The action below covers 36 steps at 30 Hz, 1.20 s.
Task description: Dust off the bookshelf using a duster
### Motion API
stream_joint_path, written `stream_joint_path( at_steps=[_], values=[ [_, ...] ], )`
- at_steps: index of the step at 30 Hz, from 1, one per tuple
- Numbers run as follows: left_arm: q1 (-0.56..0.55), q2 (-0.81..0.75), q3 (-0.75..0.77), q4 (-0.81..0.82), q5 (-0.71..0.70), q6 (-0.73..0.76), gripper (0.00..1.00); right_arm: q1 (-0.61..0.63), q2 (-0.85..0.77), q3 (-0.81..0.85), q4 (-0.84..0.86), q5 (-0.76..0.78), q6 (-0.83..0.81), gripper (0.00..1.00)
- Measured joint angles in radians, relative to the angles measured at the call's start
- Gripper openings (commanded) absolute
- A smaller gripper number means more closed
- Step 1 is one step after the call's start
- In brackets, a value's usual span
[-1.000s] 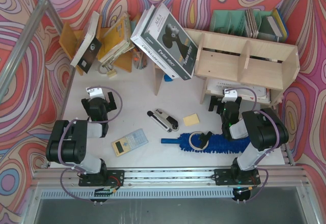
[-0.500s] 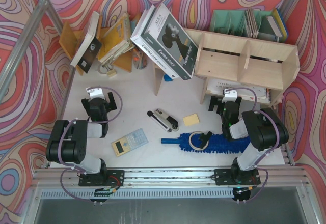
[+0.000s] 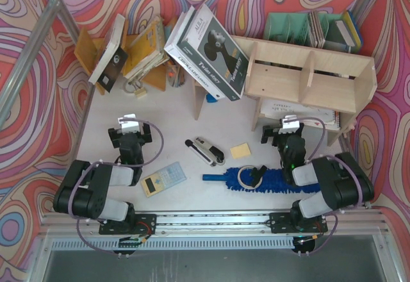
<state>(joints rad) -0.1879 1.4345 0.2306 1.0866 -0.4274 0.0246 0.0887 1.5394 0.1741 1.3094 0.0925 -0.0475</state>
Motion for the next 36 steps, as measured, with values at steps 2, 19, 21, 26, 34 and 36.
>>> stream_joint_path(
  at_steps=[2, 19, 21, 26, 34, 36],
  values=[
    [-0.039, -0.019, -0.013, 0.018, -0.05, 0.029, 0.98, 0.013, -0.085, 0.0, -0.035, 0.0, 0.0, 0.99],
    [-0.399, -0.566, 0.058, -0.369, -0.364, 0.001, 0.98, 0.103, -0.84, -0.054, -0.66, -0.003, 0.13, 0.99],
    [-0.402, -0.648, 0.095, -0.489, -0.365, -0.082, 0.98, 0.104, -0.893, -0.011, -0.779, -0.019, 0.188, 0.99],
    [-0.402, -0.803, 0.214, -0.839, -0.391, -0.34, 0.98, 0.108, -0.962, 0.135, -1.057, -0.087, 0.362, 0.99],
    [-0.401, -0.979, 0.352, -1.373, -0.45, -0.669, 0.98, 0.108, -1.081, 0.249, -1.471, -0.032, 0.703, 0.98],
    [-0.401, -1.036, 0.353, -1.438, -0.464, -0.717, 0.98, 0.108, -1.026, 0.311, -1.57, -0.029, 0.727, 0.98]
  ],
)
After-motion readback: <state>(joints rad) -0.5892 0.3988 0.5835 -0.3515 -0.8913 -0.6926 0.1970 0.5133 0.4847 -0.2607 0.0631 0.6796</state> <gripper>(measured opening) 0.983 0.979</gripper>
